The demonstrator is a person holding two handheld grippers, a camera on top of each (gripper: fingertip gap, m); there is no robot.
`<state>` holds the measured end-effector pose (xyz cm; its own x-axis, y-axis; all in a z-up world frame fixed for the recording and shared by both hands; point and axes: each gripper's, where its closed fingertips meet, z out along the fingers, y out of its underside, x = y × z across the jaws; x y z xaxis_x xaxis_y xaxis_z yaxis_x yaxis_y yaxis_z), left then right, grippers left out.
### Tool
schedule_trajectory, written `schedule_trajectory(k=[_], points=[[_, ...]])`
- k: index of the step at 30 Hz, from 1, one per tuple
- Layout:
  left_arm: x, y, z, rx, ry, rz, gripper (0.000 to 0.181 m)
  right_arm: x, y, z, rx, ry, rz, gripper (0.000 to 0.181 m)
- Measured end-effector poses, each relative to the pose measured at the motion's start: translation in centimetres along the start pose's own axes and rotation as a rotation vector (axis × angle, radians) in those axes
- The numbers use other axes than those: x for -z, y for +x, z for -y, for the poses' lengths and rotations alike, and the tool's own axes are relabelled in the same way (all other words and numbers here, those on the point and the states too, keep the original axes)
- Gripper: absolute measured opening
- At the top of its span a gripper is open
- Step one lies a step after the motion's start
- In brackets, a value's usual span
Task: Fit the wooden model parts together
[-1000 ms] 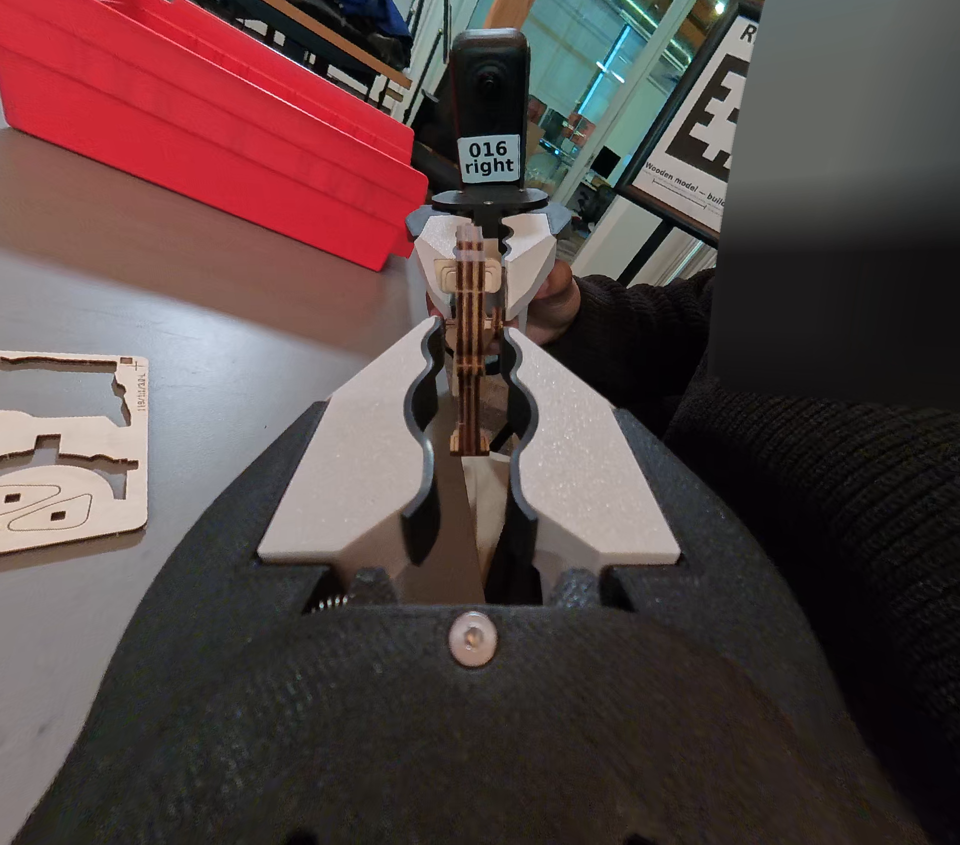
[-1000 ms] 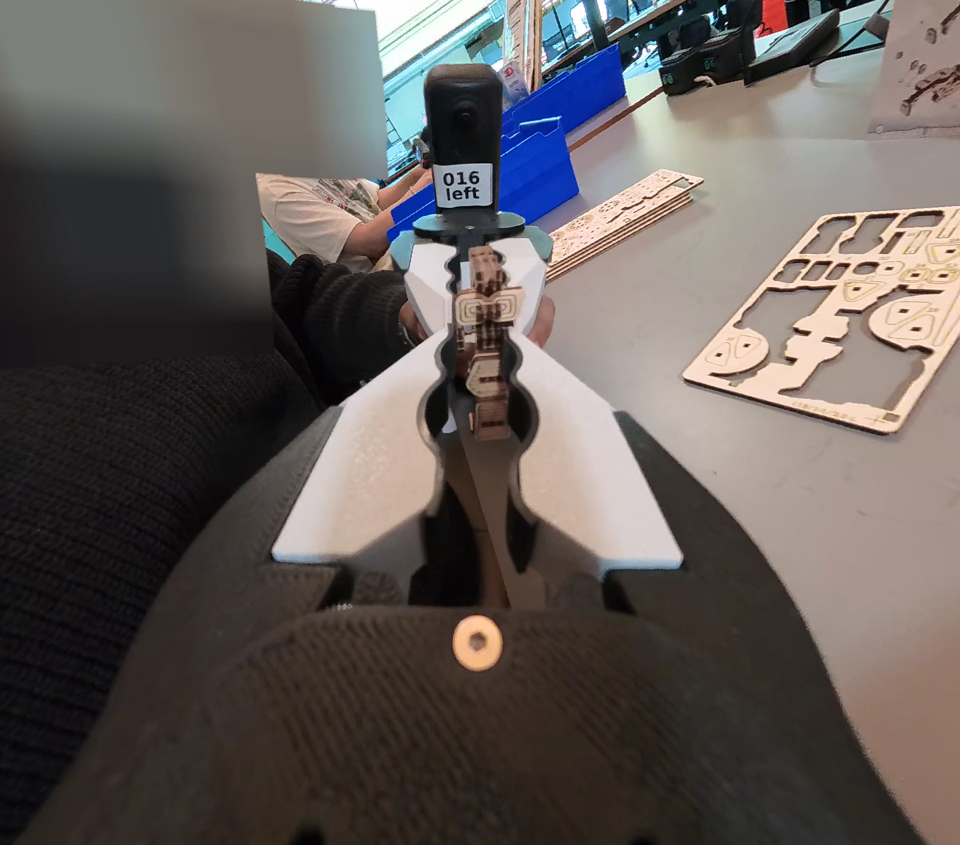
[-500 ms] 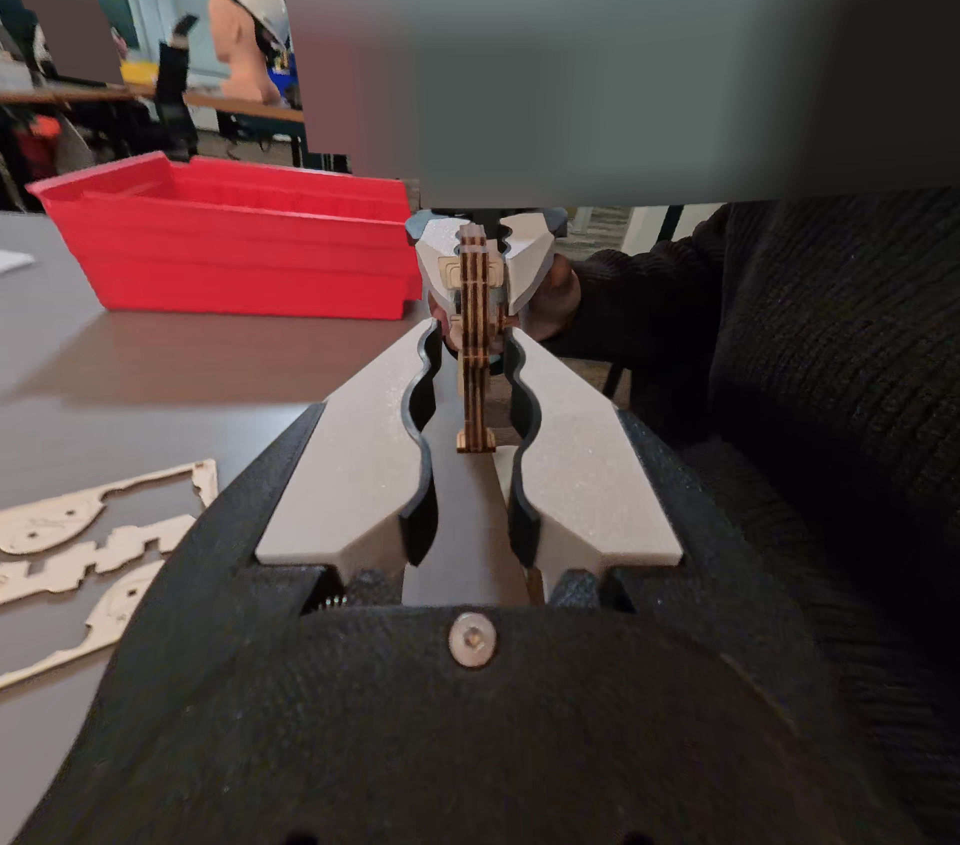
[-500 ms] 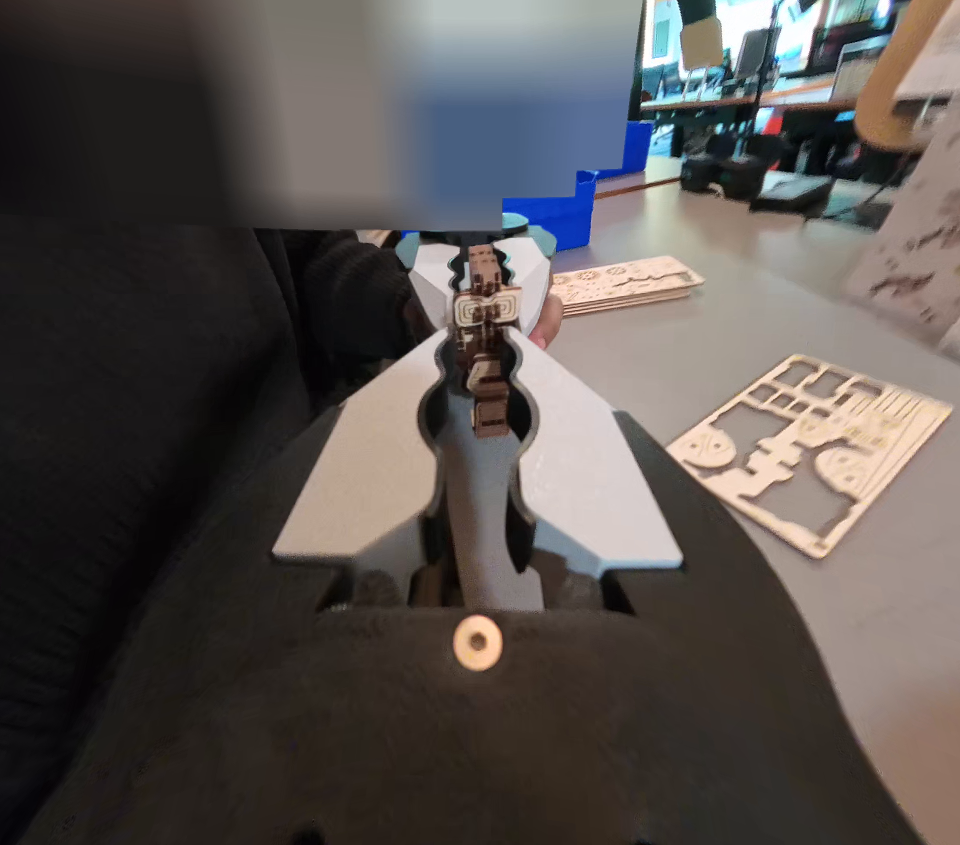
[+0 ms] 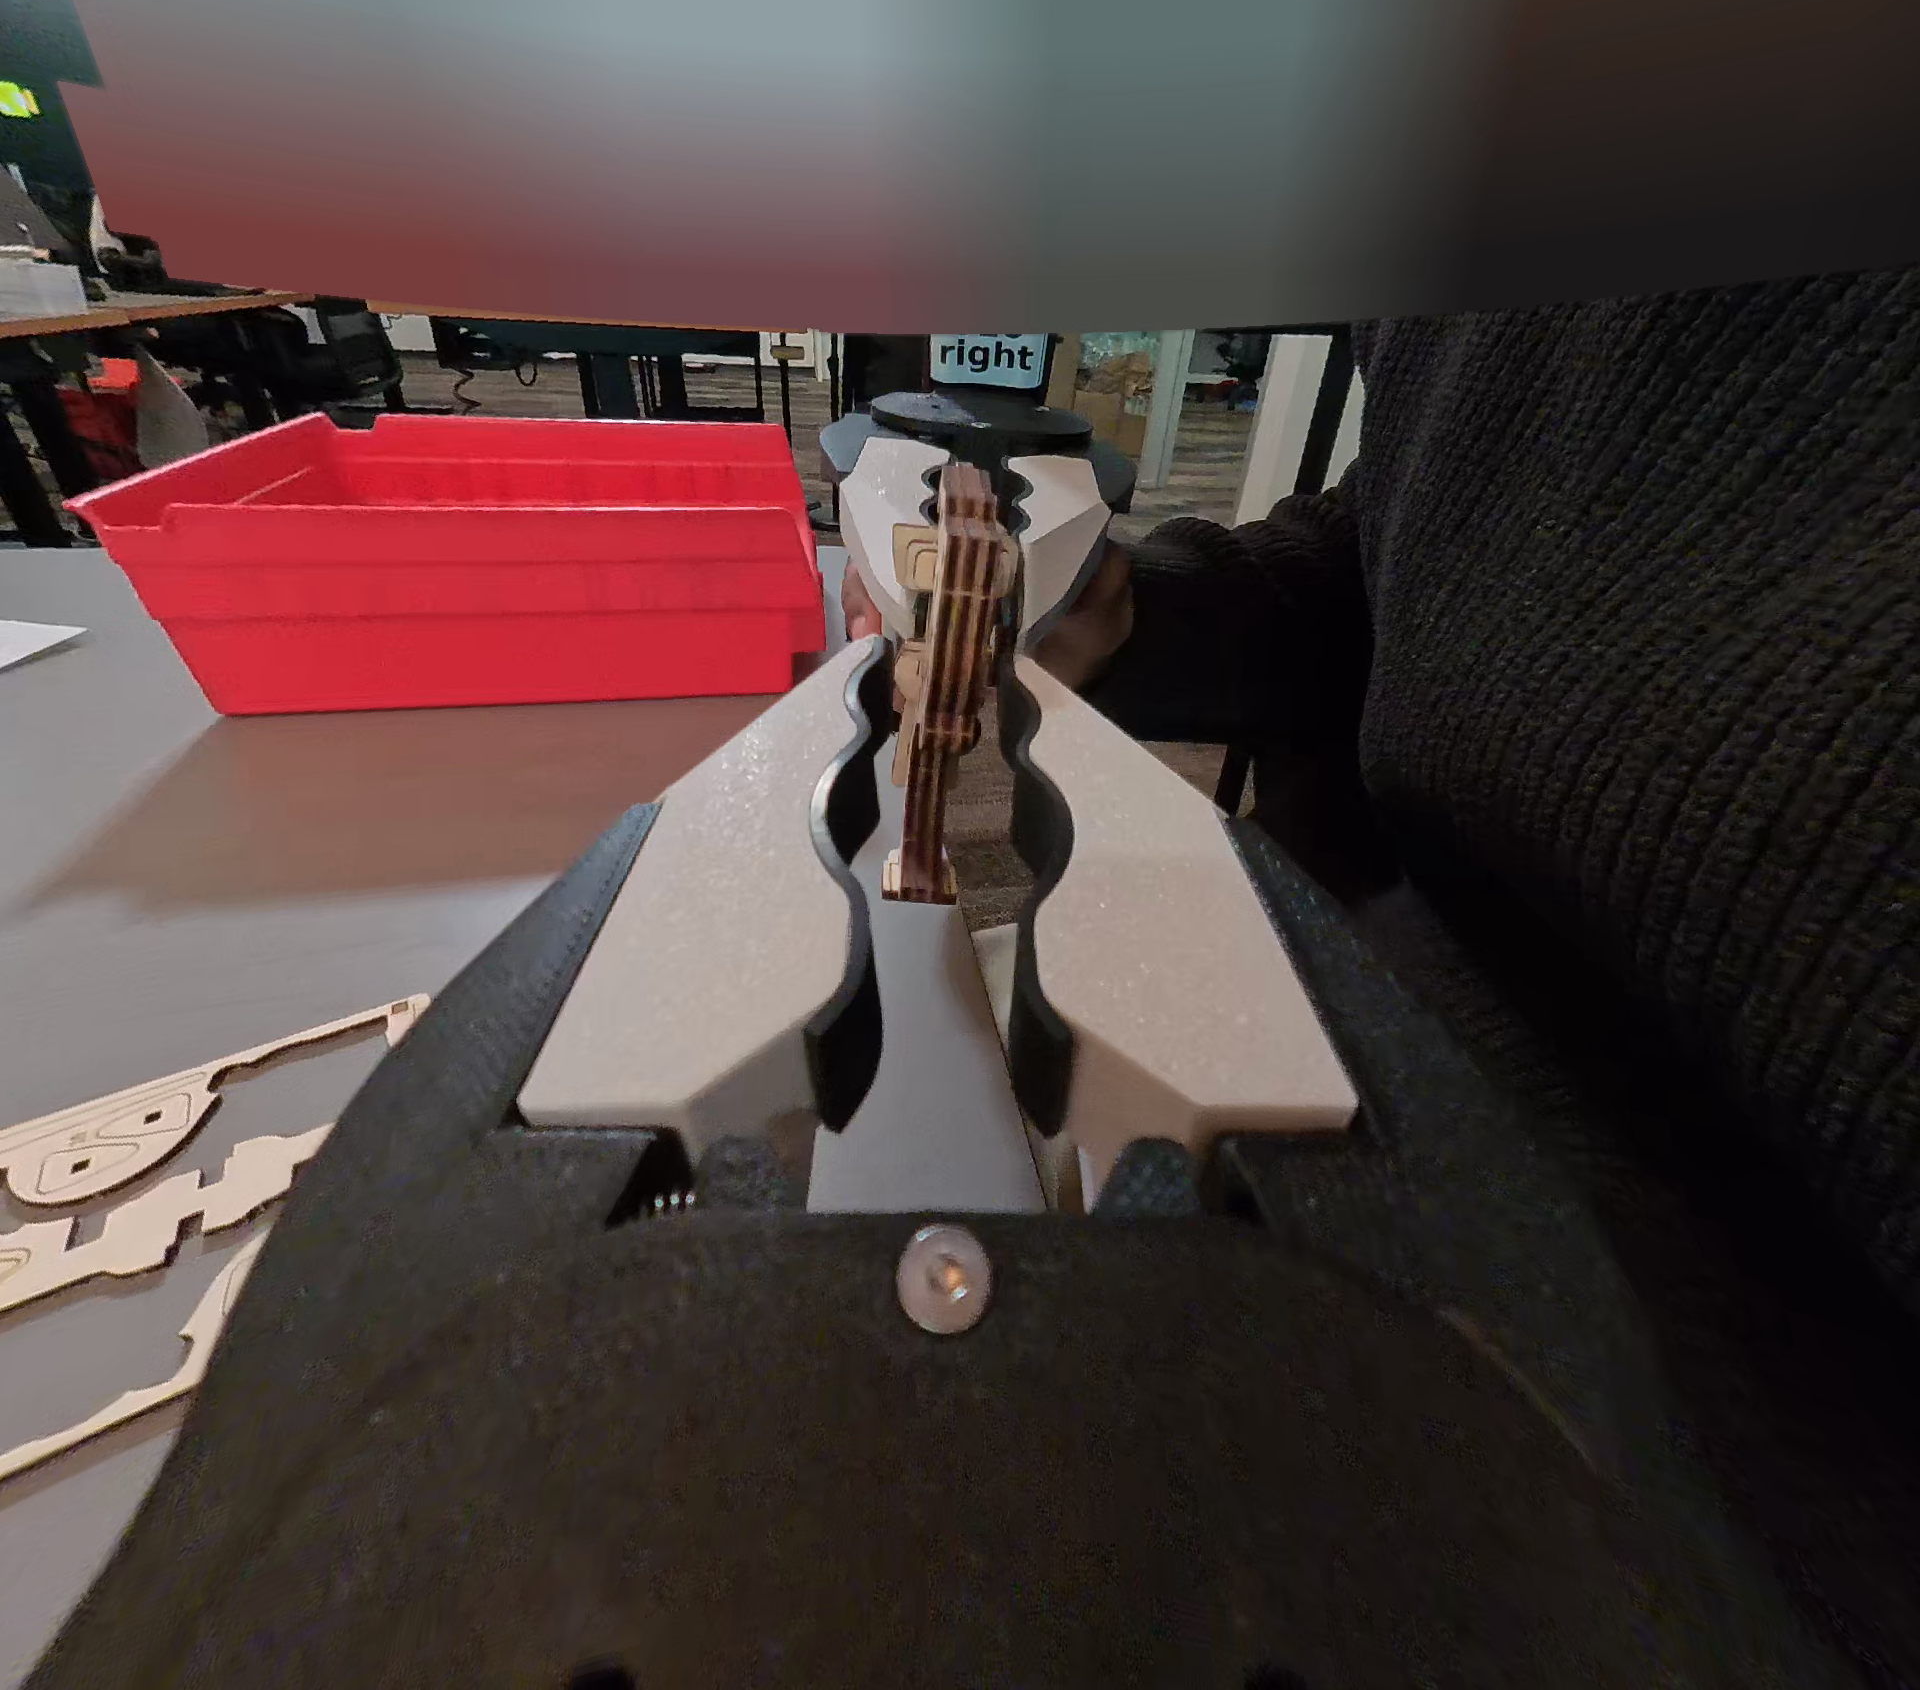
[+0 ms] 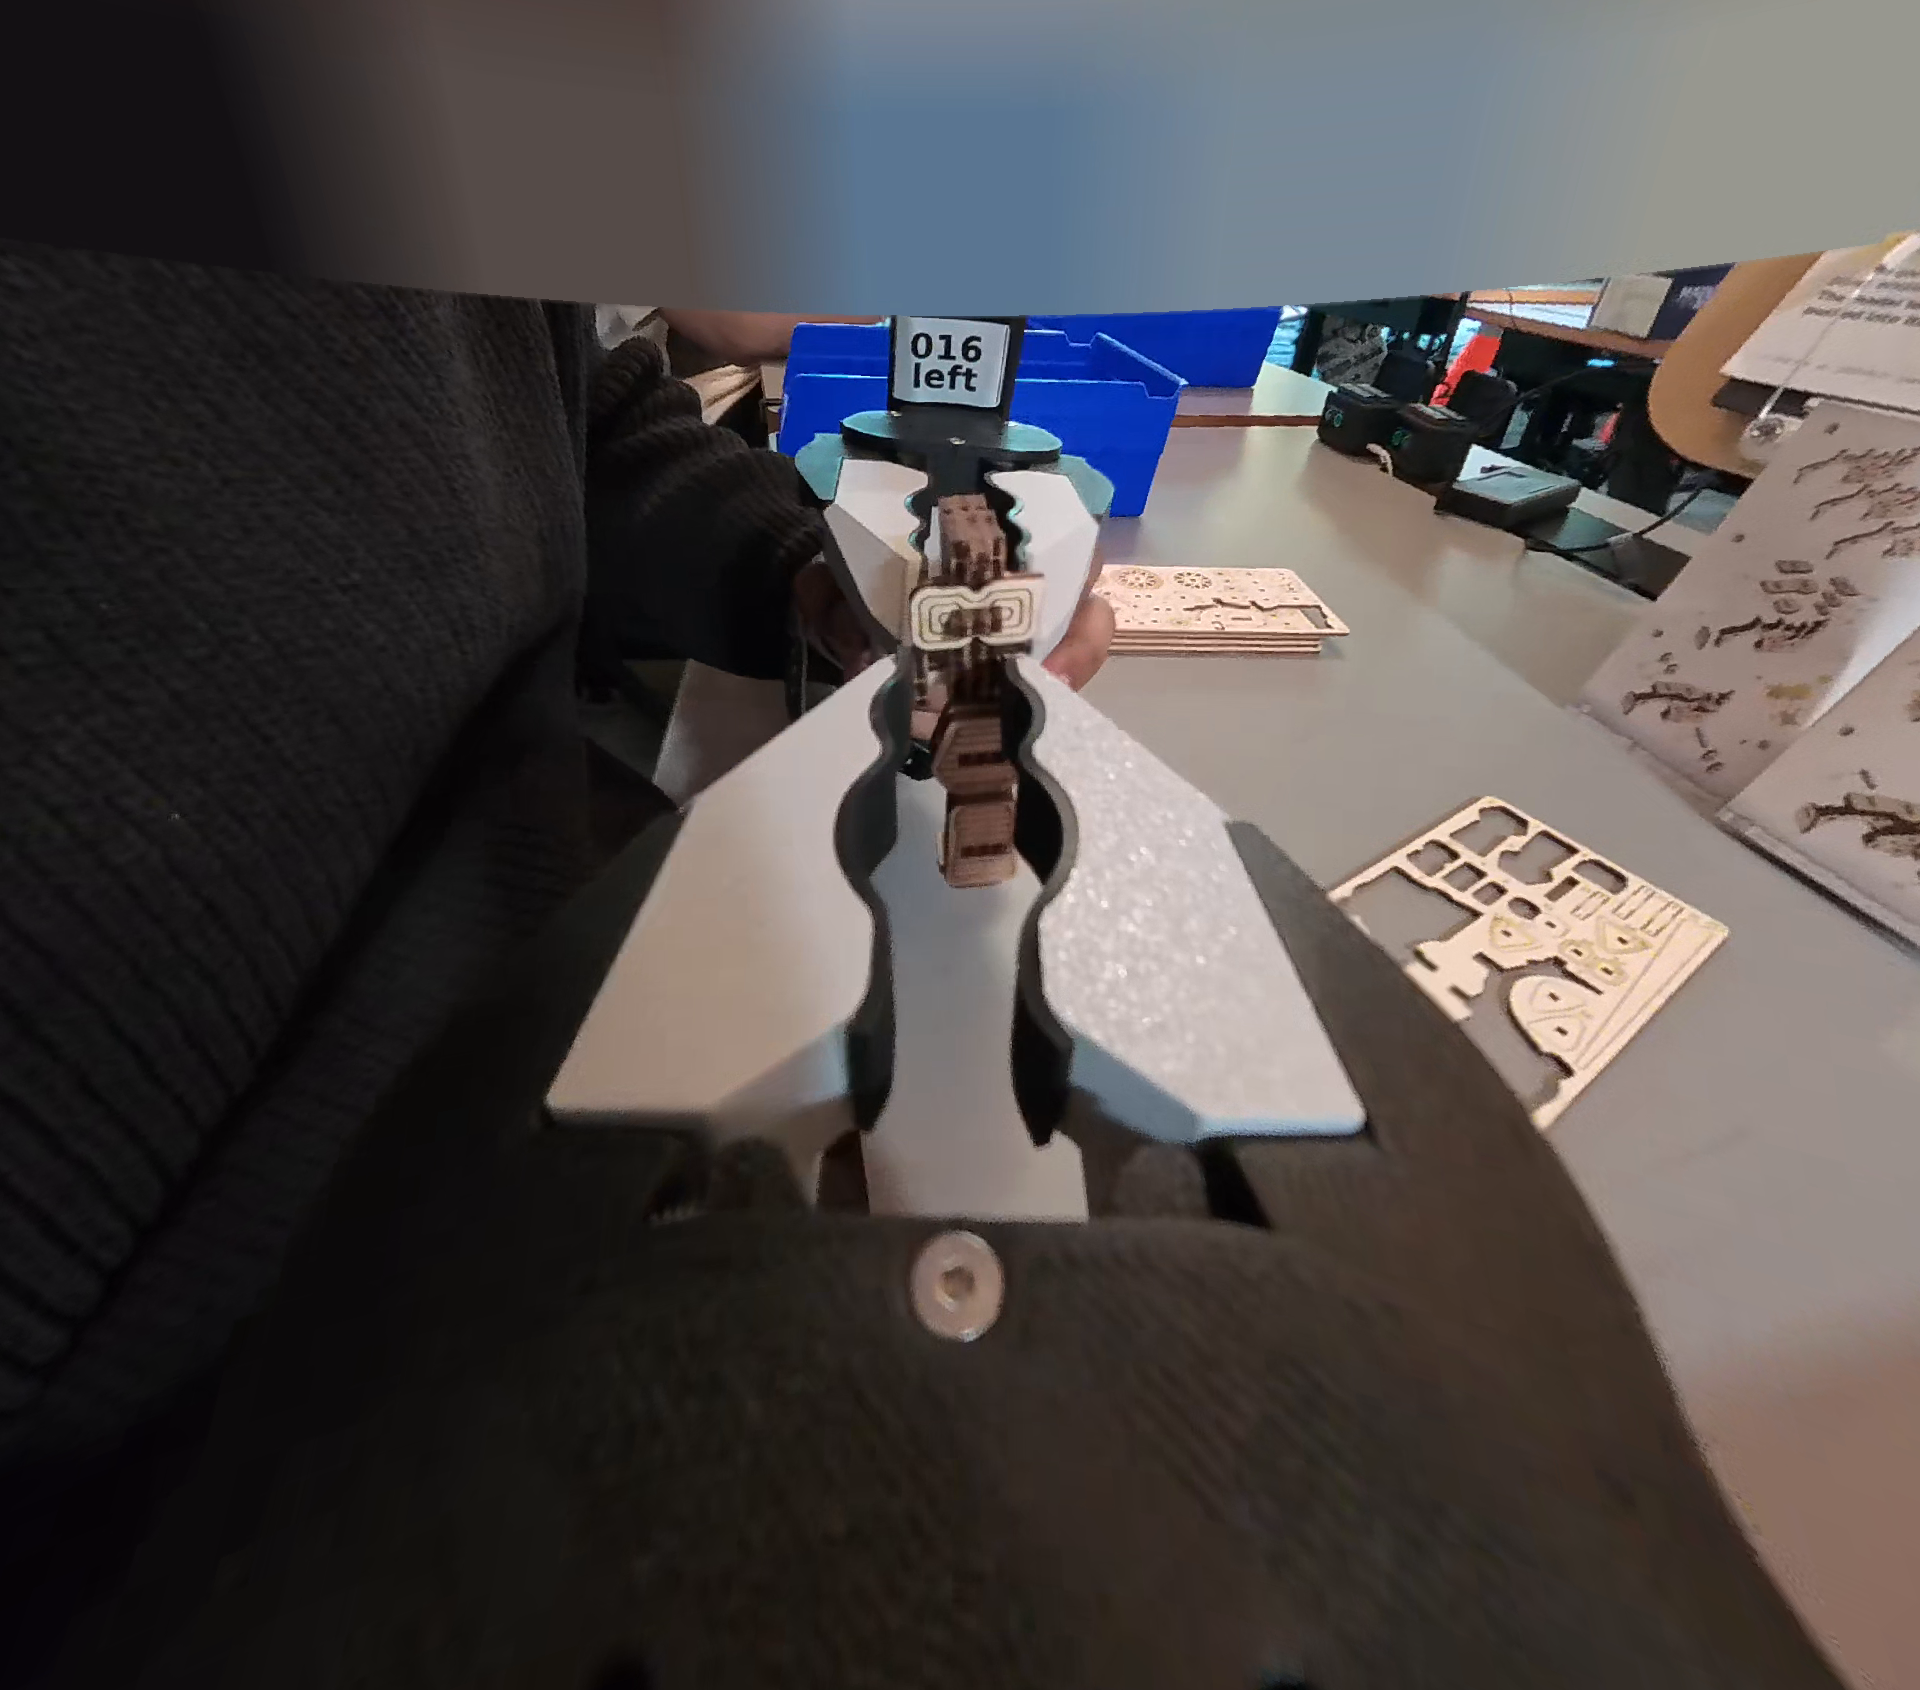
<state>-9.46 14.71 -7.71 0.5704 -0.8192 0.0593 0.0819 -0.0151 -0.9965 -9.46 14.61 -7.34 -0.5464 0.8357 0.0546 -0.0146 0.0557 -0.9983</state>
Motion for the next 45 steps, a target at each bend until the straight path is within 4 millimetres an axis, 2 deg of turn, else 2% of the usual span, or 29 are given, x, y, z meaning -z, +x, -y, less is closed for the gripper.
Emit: schedule_trajectory(k=[9,19,35,45], points=[[-0.1,0.1,-0.9,0.066,-0.028,-0.049,0.028,-0.1,0.4,-0.3,-0.089,0.021,0.018,0.015],[-0.4,-0.1,-1.2,0.048,-0.043,-0.011,0.017,-0.2,0.4,-0.4,-0.167,0.036,0.038,0.015],[-0.5,-0.3,-1.4,0.055,-0.061,0.006,0.013,-0.1,0.8,-0.8,-0.276,0.039,0.057,0.015],[-0.6,-0.2,-1.6,0.043,-0.071,0.001,0.013,-0.1,0.7,-0.8,-0.274,0.025,0.061,0.014]])
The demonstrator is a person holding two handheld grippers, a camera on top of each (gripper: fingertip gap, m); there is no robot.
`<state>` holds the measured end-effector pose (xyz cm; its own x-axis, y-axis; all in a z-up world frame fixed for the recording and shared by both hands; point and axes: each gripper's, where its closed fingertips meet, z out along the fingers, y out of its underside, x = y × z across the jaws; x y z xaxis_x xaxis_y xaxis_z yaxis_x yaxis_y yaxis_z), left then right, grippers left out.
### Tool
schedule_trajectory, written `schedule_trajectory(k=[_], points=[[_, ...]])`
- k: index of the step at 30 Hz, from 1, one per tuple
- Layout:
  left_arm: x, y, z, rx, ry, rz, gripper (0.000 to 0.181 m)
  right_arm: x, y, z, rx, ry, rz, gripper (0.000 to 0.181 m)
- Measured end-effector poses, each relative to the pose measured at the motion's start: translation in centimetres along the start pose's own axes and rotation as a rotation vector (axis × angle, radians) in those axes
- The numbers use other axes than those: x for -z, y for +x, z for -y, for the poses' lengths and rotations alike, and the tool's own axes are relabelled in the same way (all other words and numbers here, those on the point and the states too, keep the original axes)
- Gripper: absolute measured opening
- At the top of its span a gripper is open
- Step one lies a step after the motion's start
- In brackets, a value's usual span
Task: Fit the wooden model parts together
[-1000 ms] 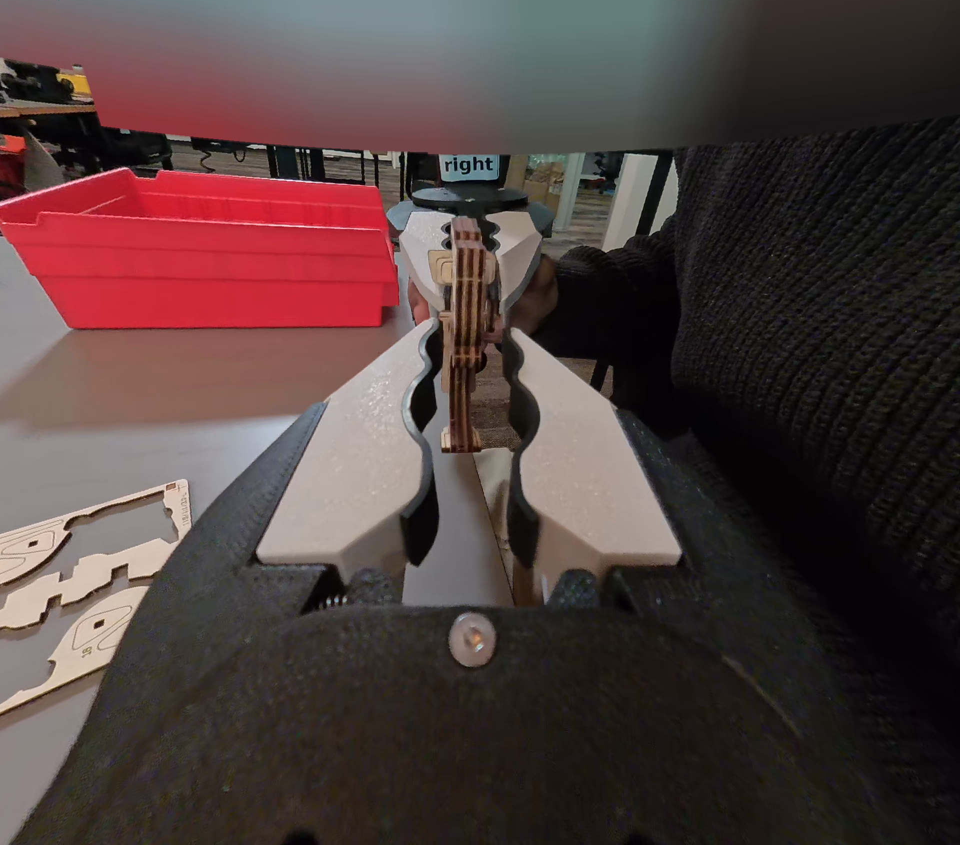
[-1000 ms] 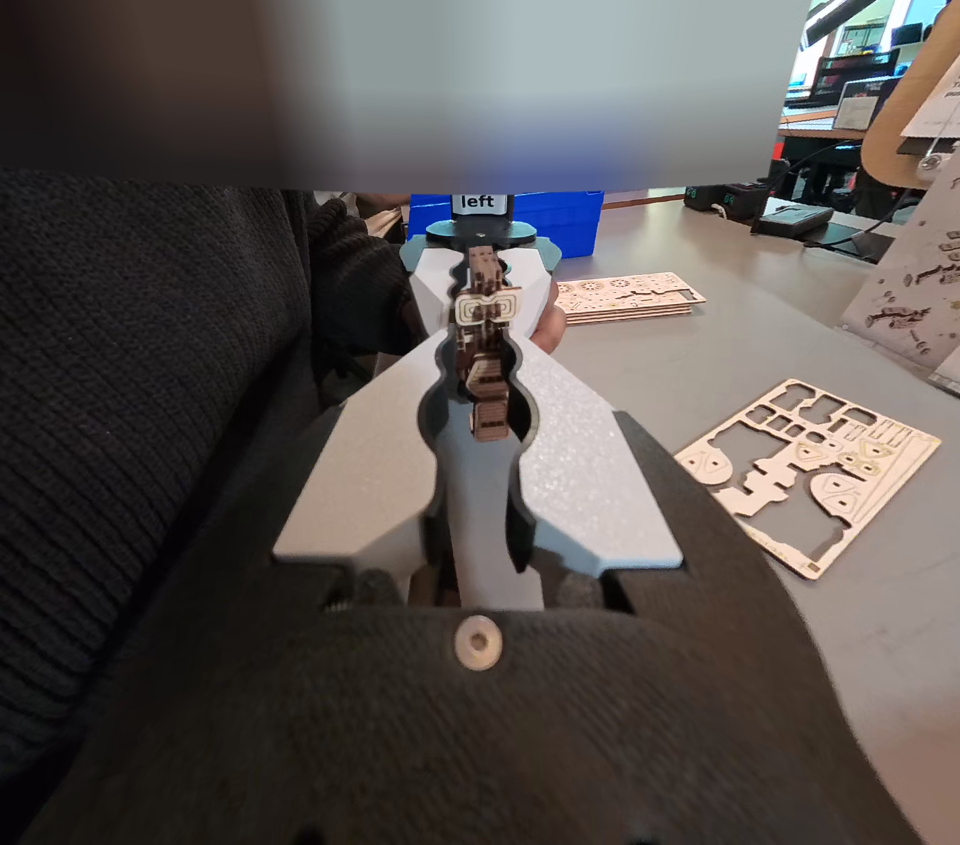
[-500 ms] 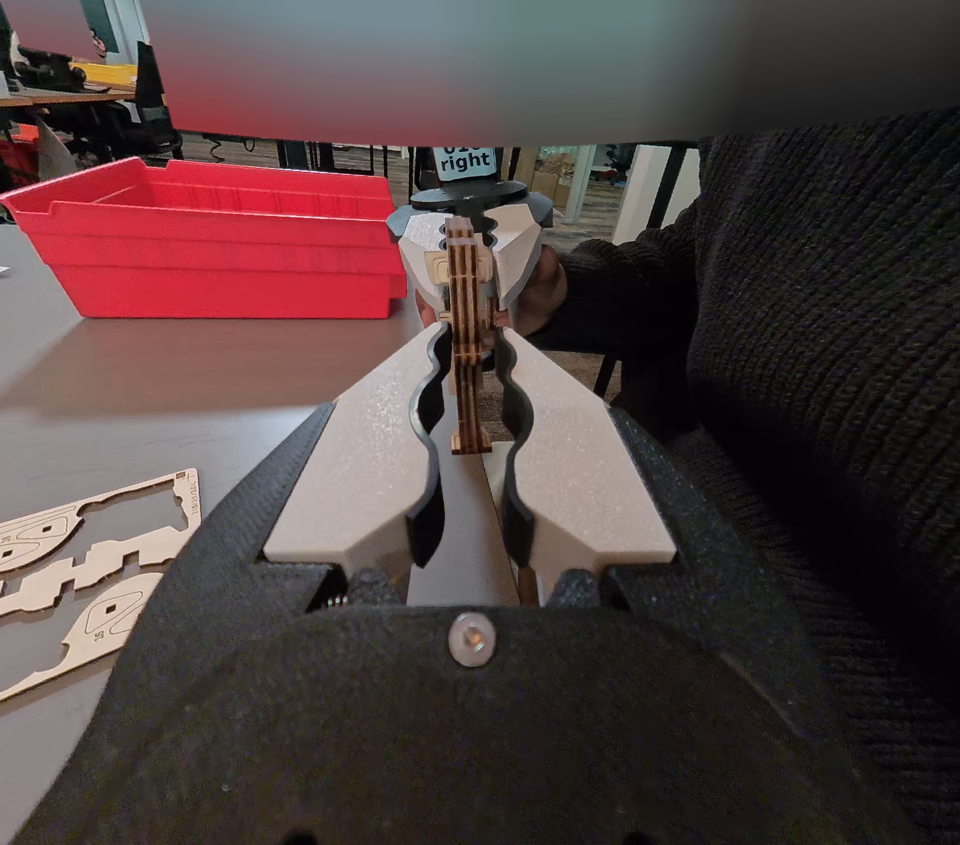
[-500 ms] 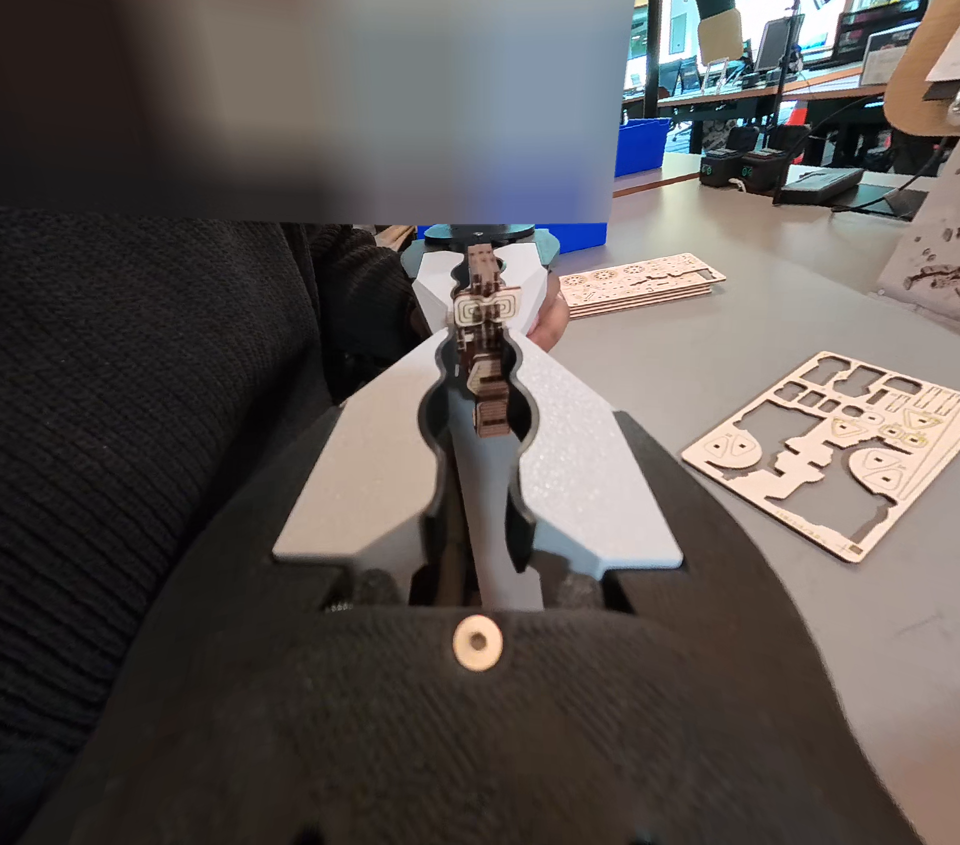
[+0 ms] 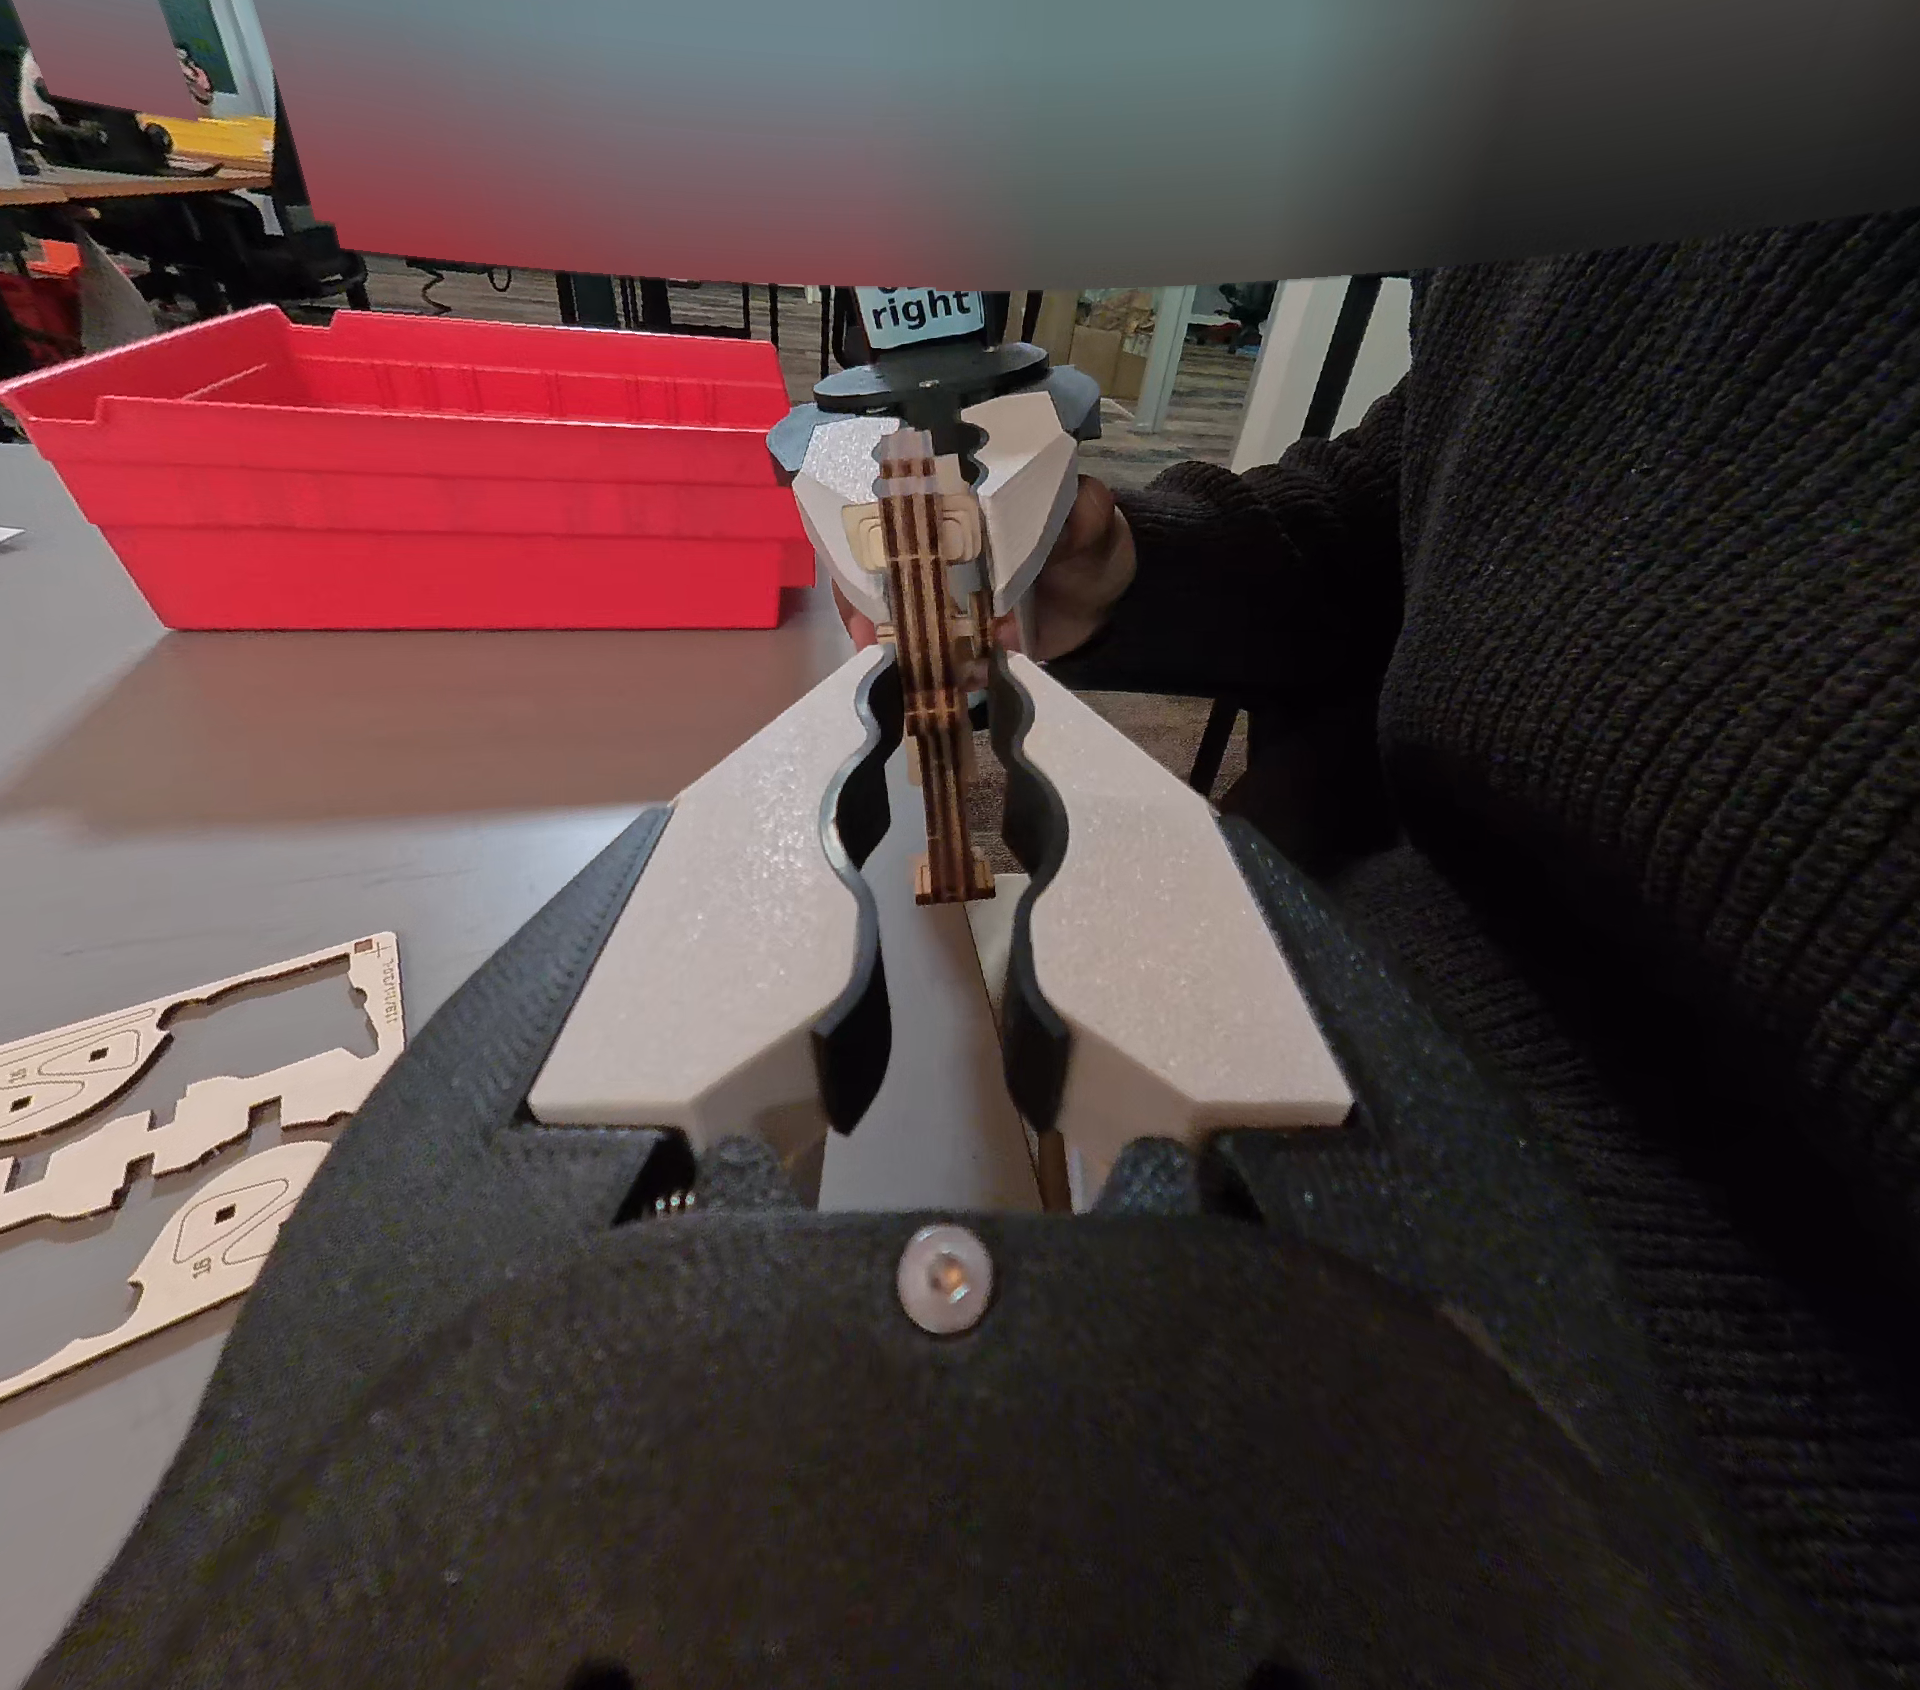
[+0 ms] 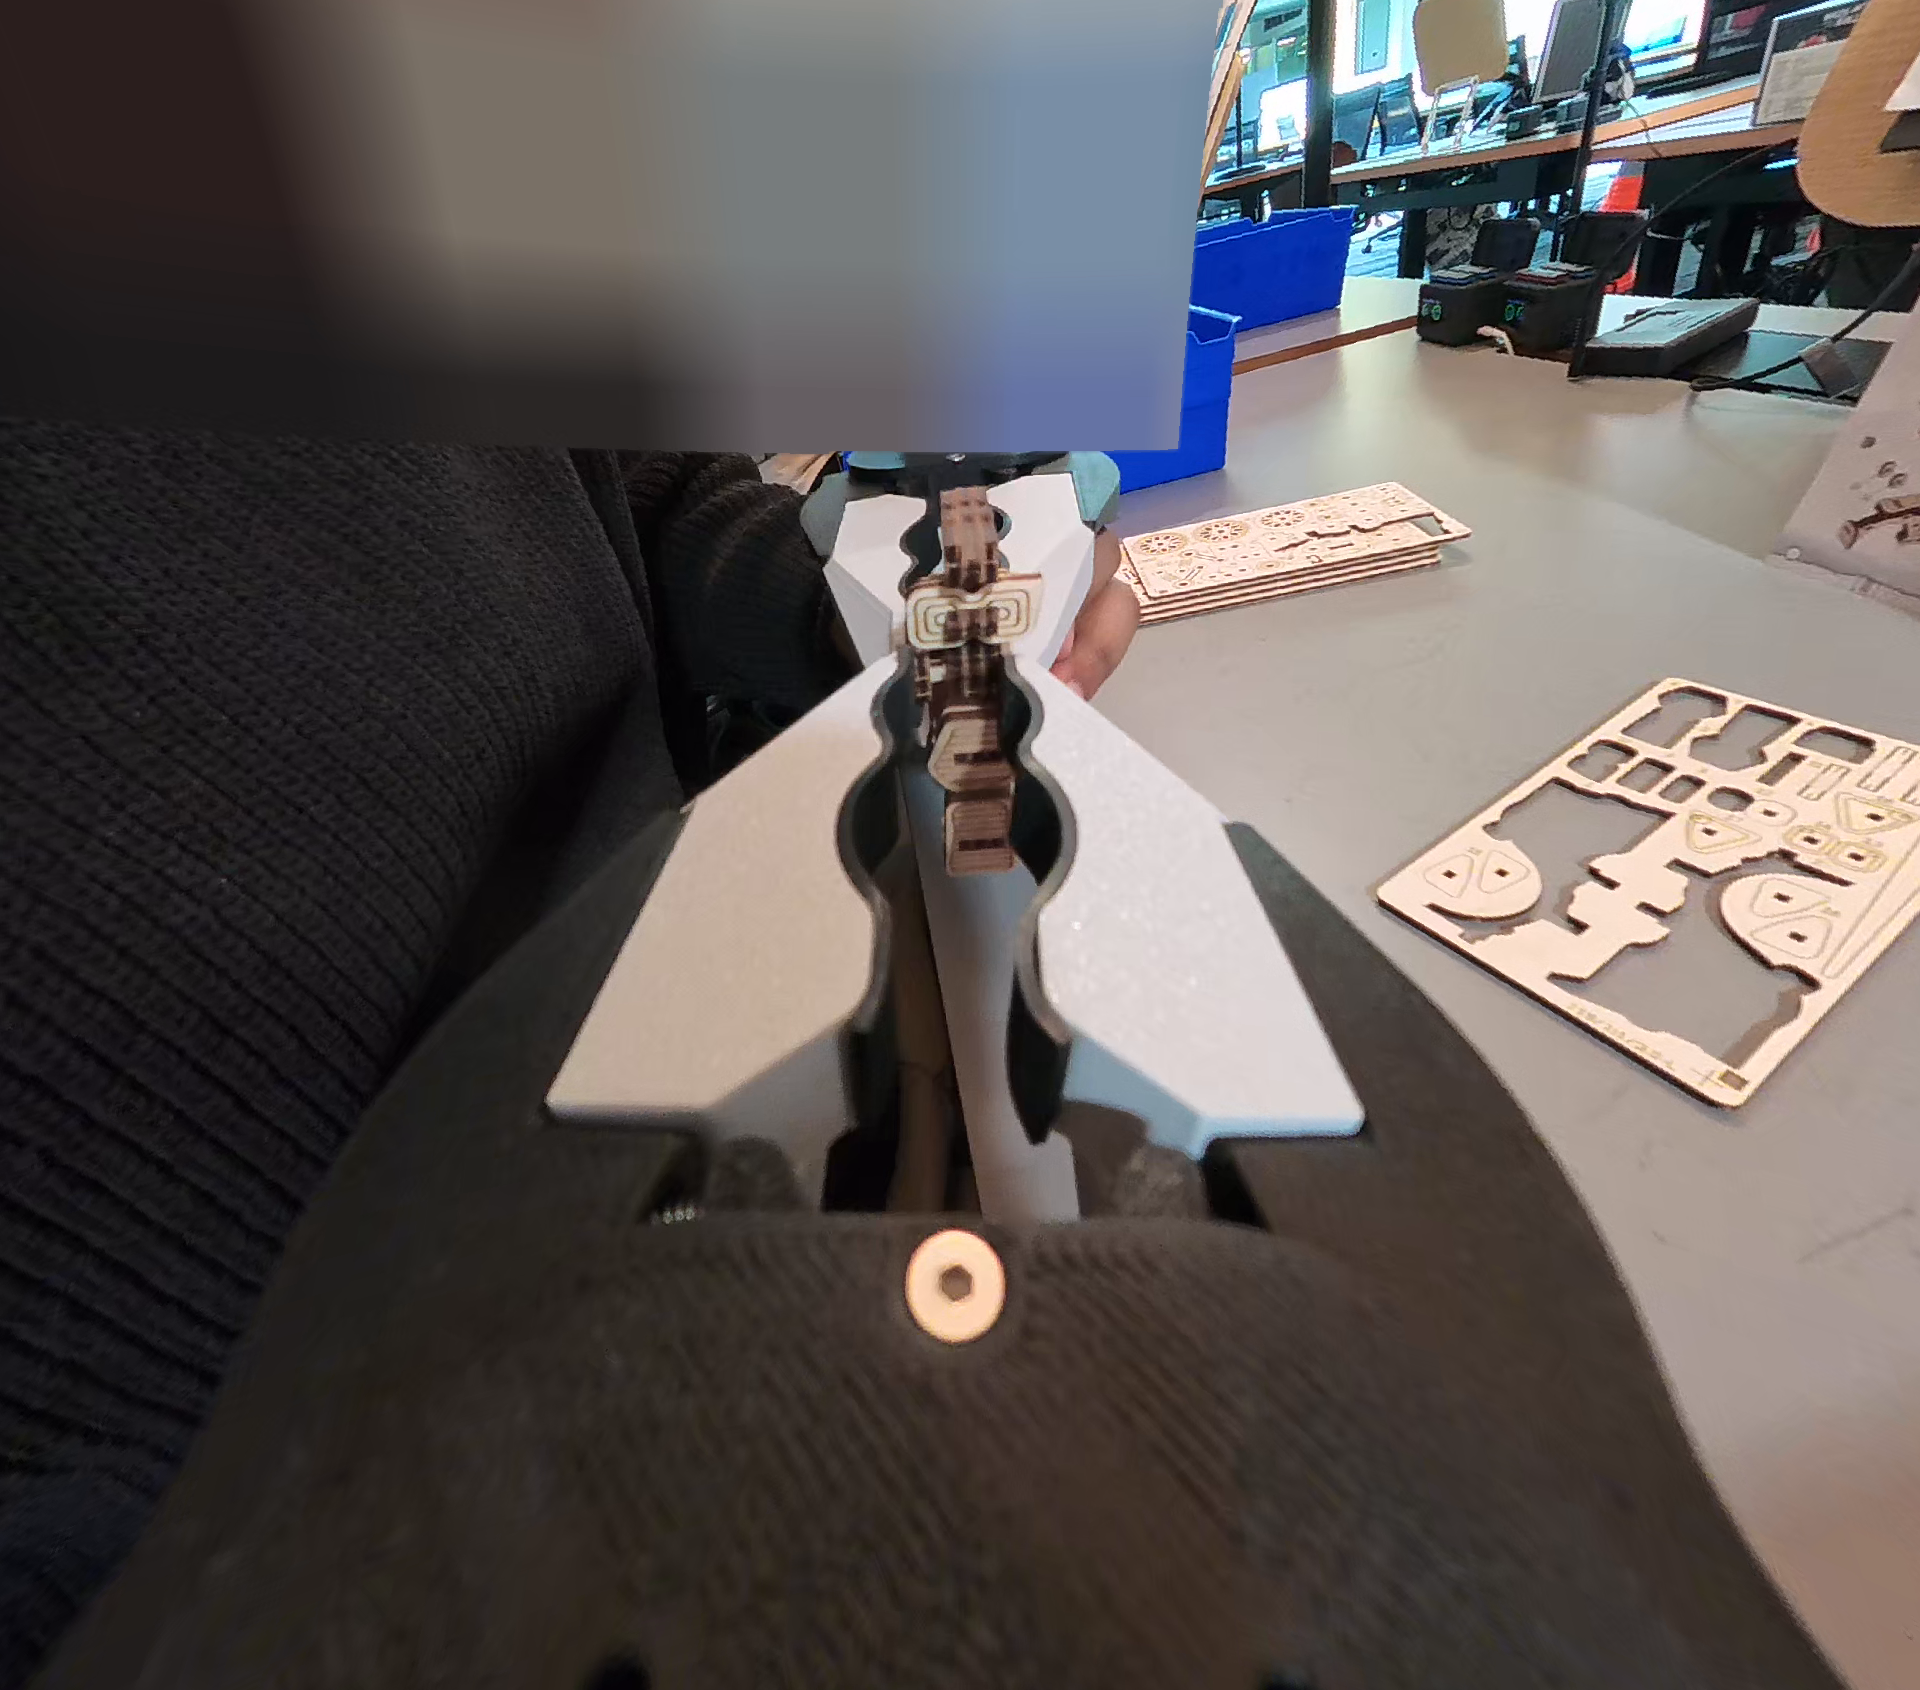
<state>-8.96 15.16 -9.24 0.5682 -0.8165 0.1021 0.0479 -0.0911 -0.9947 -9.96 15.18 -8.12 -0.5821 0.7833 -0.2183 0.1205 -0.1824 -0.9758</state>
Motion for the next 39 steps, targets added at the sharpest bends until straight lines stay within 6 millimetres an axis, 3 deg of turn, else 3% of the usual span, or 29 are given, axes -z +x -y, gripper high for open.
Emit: schedule_trajectory(k=[9,20,31,39], points=[[0.0,-0.1,0.3,0.026,0.01,-0.003,0.01,0.0,0.0,0.3,0.054,-0.001,-0.031,0.011],[0.2,-0.2,0.2,0.079,0.026,-0.036,0.01,0.0,0.2,0.1,-0.025,0.02,0.008,0.011],[0.4,0.5,1.0,-0.115,0.042,0.018,0.014,-0.1,-1.3,0.8,0.443,-0.007,-0.09,0.011],[0.3,0.0,0.8,-0.041,0.039,0.007,0.024,-0.1,-0.8,0.1,0.213,-0.01,-0.012,0.01]])
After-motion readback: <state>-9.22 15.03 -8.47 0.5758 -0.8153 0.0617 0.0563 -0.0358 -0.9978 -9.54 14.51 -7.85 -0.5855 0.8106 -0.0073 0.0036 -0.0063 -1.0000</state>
